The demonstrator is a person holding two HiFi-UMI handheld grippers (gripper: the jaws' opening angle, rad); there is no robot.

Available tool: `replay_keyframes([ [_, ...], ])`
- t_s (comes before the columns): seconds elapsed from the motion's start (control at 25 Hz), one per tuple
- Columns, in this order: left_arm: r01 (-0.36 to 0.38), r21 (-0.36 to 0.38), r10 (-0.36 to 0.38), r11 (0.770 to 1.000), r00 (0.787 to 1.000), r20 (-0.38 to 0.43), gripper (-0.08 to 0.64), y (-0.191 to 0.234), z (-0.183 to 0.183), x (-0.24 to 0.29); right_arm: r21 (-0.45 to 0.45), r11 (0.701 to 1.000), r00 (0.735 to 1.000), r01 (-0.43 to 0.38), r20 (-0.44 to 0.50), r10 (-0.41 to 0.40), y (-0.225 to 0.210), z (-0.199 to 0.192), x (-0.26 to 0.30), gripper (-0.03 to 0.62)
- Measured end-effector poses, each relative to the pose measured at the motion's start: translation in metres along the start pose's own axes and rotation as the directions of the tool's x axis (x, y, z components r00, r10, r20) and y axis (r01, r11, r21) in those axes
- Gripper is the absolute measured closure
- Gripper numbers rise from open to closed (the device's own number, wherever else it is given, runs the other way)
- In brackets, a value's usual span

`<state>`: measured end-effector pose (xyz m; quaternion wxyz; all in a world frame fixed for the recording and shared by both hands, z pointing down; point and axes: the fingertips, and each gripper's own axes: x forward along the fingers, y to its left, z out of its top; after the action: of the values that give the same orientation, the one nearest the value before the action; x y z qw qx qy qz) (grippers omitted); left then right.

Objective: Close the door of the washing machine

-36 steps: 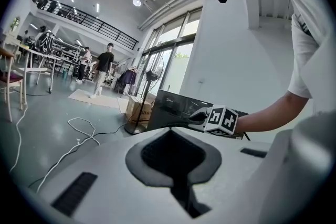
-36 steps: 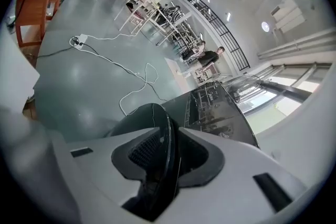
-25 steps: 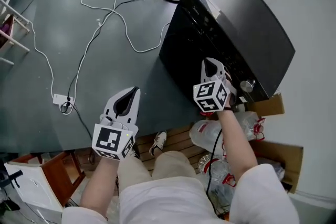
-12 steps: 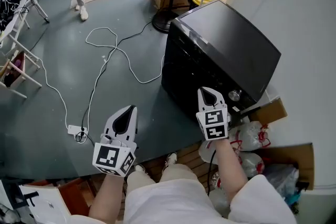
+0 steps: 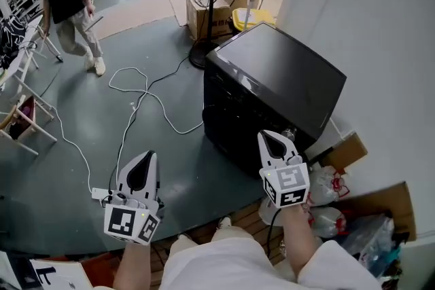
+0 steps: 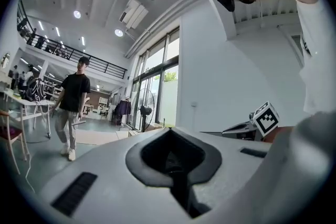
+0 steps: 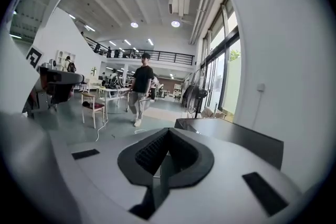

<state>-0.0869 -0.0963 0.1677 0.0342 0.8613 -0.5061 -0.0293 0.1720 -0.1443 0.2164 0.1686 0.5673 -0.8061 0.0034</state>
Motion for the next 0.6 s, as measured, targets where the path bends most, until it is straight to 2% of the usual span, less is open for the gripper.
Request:
replay_keyframes([
  [0.32, -0.070, 0.028, 0.068, 0.997, 0.995, 0.068, 0.557, 0.006, 0.036, -0.026, 0.053, 0.998, 0.994, 0.044, 0.095, -0.049, -0.031, 0.026, -0.048, 0.594],
  [0.6, -0.135, 0.050, 0.130, 0.990, 0.987, 0.096, 0.557, 0.012, 0.044, -0.045, 0.111, 0.991, 0.991, 0.072, 0.102, -0.083, -0.056, 0.020, -0.074, 0.594],
])
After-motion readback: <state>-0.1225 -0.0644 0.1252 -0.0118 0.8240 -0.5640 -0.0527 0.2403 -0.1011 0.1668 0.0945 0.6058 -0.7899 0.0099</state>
